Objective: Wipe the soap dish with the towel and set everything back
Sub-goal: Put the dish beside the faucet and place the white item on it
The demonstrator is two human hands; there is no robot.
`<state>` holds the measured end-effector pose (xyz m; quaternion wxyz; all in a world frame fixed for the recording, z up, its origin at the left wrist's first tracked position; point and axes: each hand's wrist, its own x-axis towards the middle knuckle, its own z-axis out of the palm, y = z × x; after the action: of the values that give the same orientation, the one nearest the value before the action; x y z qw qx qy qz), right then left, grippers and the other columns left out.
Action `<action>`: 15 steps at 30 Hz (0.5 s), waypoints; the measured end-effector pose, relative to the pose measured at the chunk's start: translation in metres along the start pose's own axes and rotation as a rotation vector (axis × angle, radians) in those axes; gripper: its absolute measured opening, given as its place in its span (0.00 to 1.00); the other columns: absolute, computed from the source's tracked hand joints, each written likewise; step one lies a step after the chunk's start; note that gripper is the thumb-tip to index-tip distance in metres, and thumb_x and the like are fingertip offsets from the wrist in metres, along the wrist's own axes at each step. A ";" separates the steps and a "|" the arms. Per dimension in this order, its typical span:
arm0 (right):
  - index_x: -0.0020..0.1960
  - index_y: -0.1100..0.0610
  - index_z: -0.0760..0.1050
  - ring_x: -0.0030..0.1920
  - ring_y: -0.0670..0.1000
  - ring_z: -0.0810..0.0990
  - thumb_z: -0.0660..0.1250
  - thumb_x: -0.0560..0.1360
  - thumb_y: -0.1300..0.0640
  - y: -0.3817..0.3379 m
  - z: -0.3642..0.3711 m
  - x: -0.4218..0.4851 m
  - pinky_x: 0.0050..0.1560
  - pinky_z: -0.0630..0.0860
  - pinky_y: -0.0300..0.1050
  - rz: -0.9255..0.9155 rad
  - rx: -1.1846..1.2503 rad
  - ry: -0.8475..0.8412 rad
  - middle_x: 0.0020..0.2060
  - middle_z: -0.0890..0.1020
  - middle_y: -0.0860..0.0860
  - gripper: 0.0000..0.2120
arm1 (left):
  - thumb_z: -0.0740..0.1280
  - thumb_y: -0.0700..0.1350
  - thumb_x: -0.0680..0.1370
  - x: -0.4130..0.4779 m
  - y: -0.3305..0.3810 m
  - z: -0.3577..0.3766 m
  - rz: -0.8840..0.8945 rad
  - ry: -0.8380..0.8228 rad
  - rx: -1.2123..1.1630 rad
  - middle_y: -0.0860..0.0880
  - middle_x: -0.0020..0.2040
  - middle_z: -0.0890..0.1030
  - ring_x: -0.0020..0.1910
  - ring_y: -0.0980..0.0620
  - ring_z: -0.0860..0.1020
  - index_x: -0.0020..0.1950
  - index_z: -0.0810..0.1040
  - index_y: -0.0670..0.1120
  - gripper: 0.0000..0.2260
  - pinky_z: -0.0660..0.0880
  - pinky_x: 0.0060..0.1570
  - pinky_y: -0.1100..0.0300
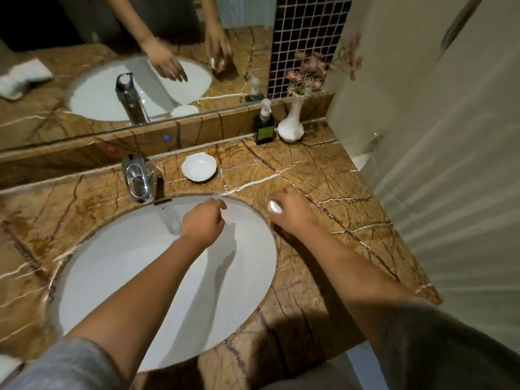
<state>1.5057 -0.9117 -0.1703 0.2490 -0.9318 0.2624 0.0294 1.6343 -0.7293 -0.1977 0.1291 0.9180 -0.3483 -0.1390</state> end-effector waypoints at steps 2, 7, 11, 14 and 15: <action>0.62 0.55 0.76 0.59 0.58 0.73 0.70 0.72 0.54 -0.020 -0.002 0.020 0.59 0.71 0.49 -0.048 -0.013 -0.010 0.57 0.76 0.58 0.20 | 0.60 0.41 0.76 0.001 -0.013 -0.007 -0.030 0.013 -0.002 0.50 0.56 0.79 0.53 0.47 0.79 0.63 0.74 0.50 0.16 0.75 0.41 0.55; 0.60 0.54 0.78 0.56 0.59 0.76 0.70 0.71 0.54 -0.081 0.003 0.081 0.54 0.72 0.48 -0.187 -0.092 -0.058 0.55 0.77 0.59 0.17 | 0.61 0.41 0.77 -0.009 -0.056 -0.012 -0.118 0.015 0.024 0.50 0.58 0.78 0.53 0.48 0.78 0.66 0.72 0.51 0.17 0.75 0.42 0.56; 0.63 0.52 0.76 0.57 0.58 0.77 0.69 0.72 0.52 -0.117 0.010 0.125 0.54 0.73 0.48 -0.223 -0.135 -0.066 0.57 0.77 0.58 0.19 | 0.62 0.42 0.77 -0.008 -0.082 -0.011 -0.179 -0.009 0.037 0.49 0.59 0.78 0.54 0.48 0.77 0.66 0.71 0.51 0.18 0.78 0.45 0.54; 0.63 0.53 0.76 0.57 0.59 0.76 0.69 0.72 0.53 -0.134 0.022 0.151 0.56 0.73 0.48 -0.228 -0.143 -0.101 0.59 0.77 0.58 0.20 | 0.62 0.43 0.77 -0.001 -0.097 -0.010 -0.184 -0.023 0.049 0.49 0.60 0.78 0.56 0.47 0.77 0.66 0.71 0.50 0.17 0.78 0.48 0.52; 0.63 0.54 0.76 0.57 0.59 0.76 0.70 0.71 0.54 -0.138 0.026 0.158 0.56 0.73 0.48 -0.231 -0.146 -0.113 0.59 0.77 0.59 0.20 | 0.61 0.43 0.77 0.002 -0.100 -0.009 -0.181 -0.027 0.054 0.49 0.60 0.78 0.56 0.46 0.78 0.66 0.71 0.50 0.17 0.77 0.48 0.52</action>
<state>1.7130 -0.8720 -0.1608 0.1964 -0.9684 0.1361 0.0719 1.6988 -0.6568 -0.2233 0.0865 0.9468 -0.2695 -0.1531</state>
